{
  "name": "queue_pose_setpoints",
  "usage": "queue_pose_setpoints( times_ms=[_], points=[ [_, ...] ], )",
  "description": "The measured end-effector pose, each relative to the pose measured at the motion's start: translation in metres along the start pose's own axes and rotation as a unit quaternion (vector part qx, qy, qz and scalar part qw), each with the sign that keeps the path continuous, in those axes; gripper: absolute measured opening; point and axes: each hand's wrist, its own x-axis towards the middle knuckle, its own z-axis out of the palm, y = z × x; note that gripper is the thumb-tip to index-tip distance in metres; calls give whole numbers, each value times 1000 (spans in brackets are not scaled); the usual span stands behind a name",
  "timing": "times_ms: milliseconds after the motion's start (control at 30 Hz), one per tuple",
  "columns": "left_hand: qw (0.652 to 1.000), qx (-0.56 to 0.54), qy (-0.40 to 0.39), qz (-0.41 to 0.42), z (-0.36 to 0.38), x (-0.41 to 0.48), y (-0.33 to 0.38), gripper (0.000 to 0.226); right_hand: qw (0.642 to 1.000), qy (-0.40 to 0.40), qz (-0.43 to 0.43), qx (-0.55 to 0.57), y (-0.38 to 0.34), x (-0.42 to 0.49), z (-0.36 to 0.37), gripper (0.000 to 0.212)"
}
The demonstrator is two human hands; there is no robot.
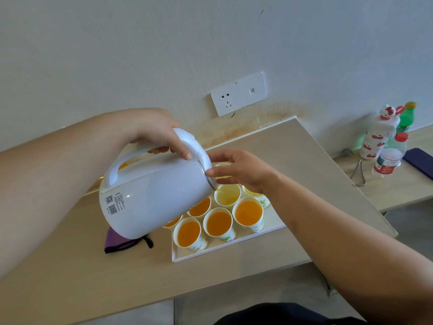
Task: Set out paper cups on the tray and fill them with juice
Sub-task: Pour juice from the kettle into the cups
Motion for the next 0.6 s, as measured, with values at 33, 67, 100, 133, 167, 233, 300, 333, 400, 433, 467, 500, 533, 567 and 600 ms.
queue_pose_setpoints(
  times_ms=[33,67,100,133,167,233,300,333,400,433,467,500,533,567,600],
  points=[
    [1000,3,2,-1,0,-1,1,37,1000,-1,-1,0,0,0,0,55],
    [1000,7,4,-1,0,-1,3,37,1000,-3,-3,-1,0,0,0,59],
    [1000,13,5,-1,0,-2,5,37,1000,-6,-3,-3,0,0,0,63],
    [1000,19,6,0,0,-2,7,37,1000,-10,-3,-4,-1,-1,0,64],
    [1000,24,6,1,0,-3,8,37,1000,-13,-3,-3,-1,-1,-1,65],
    [1000,30,8,3,-1,-4,11,37,1000,-21,-3,3,-2,-1,-1,62],
    [999,32,11,4,-2,-4,12,37,1000,-23,-4,9,-4,-2,-2,59],
    [999,33,13,6,-3,-4,12,37,1000,-22,-3,11,-4,-3,-2,58],
    [999,36,16,8,-2,-5,14,37,1000,-24,-4,16,-5,-4,-2,57],
    [999,38,18,9,-2,-5,15,37,999,-26,-3,18,-5,-4,-3,57],
    [999,40,20,8,-2,-5,15,38,999,-28,-3,22,-5,-4,-3,57],
    [999,41,21,8,-1,-6,17,38,999,-30,-1,26,-5,-4,-3,57],
    [999,43,22,9,-1,-6,18,38,999,-30,0,30,-5,-4,-3,57],
    [999,46,23,10,-1,-6,19,38,999,-30,1,33,-4,-4,-3,58],
    [998,51,24,11,-1,-6,20,38,999,-31,2,38,-4,-4,-3,59]
  ],
)
